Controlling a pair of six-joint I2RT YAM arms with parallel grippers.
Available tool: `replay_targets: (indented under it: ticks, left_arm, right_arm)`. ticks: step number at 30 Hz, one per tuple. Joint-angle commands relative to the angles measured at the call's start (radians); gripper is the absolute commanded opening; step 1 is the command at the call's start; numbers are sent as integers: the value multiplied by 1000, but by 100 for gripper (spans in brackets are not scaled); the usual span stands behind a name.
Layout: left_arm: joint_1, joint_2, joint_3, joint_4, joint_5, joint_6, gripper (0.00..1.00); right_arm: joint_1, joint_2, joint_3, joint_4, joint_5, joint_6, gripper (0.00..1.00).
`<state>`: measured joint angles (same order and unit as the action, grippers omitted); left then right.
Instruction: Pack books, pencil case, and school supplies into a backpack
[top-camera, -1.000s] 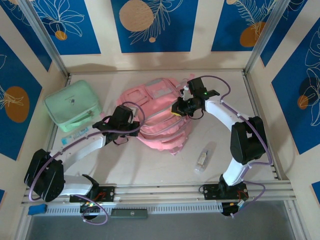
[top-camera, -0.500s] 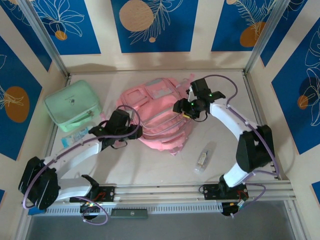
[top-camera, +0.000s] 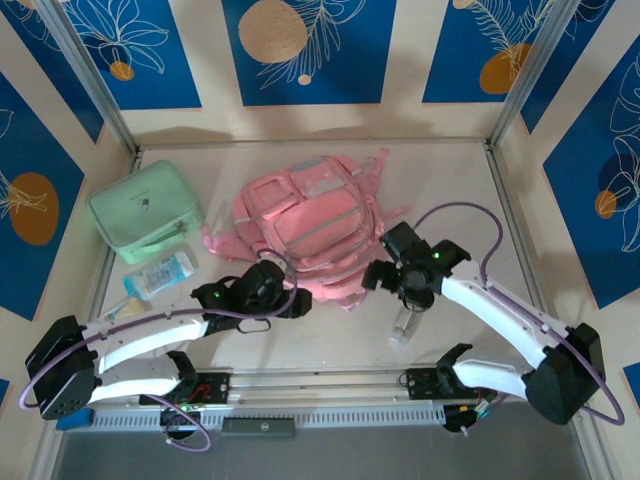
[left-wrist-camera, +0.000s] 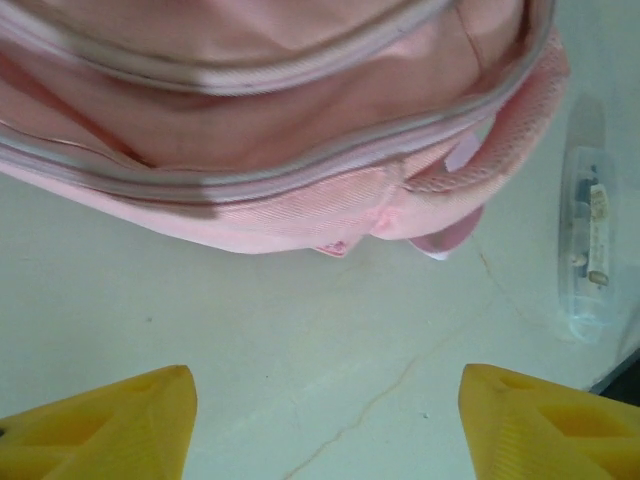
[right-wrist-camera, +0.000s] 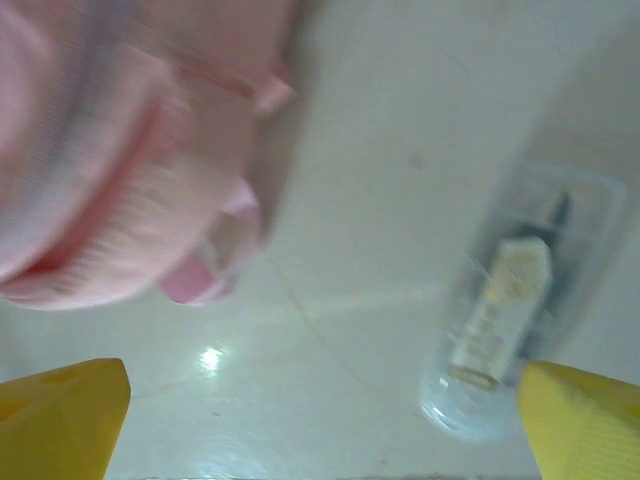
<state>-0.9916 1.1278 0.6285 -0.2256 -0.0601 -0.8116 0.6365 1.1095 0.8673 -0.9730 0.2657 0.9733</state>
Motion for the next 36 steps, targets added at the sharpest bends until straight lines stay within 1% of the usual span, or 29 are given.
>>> replay_targets:
  ticks: [1,6,8,11,14,17,19,24,27,30,34,36]
  left_arm:
    - [-53,22,2,74,-76,-61,73]
    - [-114,95,18,140,-110,-86,80]
    - [-130,130,32,166,-110,-88,81]
    - [-135,175,42,195,-94,-83,83]
    - [-136,191,48,193,-86,-78,84]
    - [-136,199,46,189,-87,-78,85]
    - [-137,201,46,191,-86,-82,85]
    - [-137,198,45,197,-87,-87,86]
    - [-137,191,40,193,-89,-88,87]
    - [-137,181,40,174,-97,-86,88]
    - [-136,158,29,153,-121,-82,89]
    - [-136,145,14,161,-126,-81,91]
  right_arm:
    - [48,-65,-63,-113,91,168,99]
    - [112,-123,-177,-134,95,293,99]
    - [137,-127,-225,-108,87,328,99]
    - [140,-108,-271,-41,68,325,99]
    - [148,-74,-284,-17,82,328,99]
    - [177,-52,-274,2,104,331,100]
    - [181,-40,-270,24,96,329,100]
    - [178,26,-261,45,81,402,97]
    - [171,62,-257,73,96,402,93]
    - [154,81,-258,116,77,371,89]
    - [118,100,-286,188,28,315,80]
    - [117,102,-283,200,27,286,76]
